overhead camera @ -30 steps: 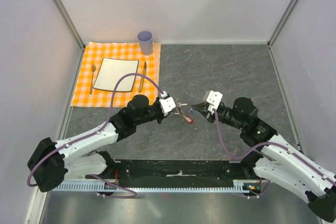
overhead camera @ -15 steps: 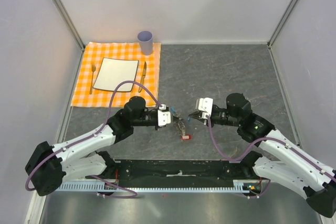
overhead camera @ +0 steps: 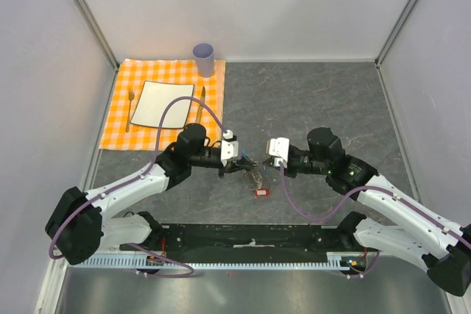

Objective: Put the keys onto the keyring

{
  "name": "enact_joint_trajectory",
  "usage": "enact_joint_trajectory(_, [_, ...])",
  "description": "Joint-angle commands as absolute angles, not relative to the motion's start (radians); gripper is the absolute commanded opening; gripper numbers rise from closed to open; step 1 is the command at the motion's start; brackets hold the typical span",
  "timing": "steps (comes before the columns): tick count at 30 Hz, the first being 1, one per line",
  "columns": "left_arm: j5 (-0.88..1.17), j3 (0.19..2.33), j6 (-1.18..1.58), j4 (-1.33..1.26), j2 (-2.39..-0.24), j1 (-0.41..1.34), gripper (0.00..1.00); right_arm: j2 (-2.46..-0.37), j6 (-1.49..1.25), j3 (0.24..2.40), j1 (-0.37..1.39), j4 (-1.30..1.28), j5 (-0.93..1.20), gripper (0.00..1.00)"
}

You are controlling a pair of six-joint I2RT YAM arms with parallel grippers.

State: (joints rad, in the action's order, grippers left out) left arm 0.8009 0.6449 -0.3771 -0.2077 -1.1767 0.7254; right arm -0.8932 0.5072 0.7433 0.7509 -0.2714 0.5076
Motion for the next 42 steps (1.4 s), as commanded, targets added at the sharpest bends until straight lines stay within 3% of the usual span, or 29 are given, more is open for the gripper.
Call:
enact_joint_trajectory(1, [0.85,0.676,-0.327,-0.173,-1.197,0.71,0.02,-0.908,0.525,0.779,0.758,-0.235,0.48,0.0])
enact_joint_trajectory(11, [0.667,0.785,-0.275,-0.097,-1.238,0.681,0.02,-0.861,0.463,0.736,0.759,-0.134,0.253,0.0])
enact_joint_trajectory(19, [0.617,1.174,-0.221,0.07,-1.481,0.634,0.02,-0.744,0.39,0.689,0.758,-0.064,0.006,0.0])
enact_joint_trajectory(21, [0.678,1.349,-0.206,0.126,-1.586,0.634,0.02,-0.715,0.38,0.687,0.758,-0.06,-0.049,0.0])
enact_joint_trajectory(24, [0.739,1.443,-0.18,0.141,-1.632,0.641,0.02,-0.677,0.38,0.686,0.758,-0.06,-0.074,0.0])
enact_joint_trajectory(29, [0.697,1.329,-0.187,0.164,-1.559,0.647,0.02,-0.634,0.368,0.669,0.758,-0.06,-0.068,0.0])
enact_joint_trajectory(35, [0.643,0.966,-0.094,0.092,-1.456,0.649,0.02,-0.675,0.342,0.667,0.759,-0.051,-0.003,0.0])
enact_joint_trajectory(42, [0.604,0.773,0.024,0.126,-1.424,0.652,0.02,-0.69,0.333,0.664,0.759,-0.054,0.023,0.0])
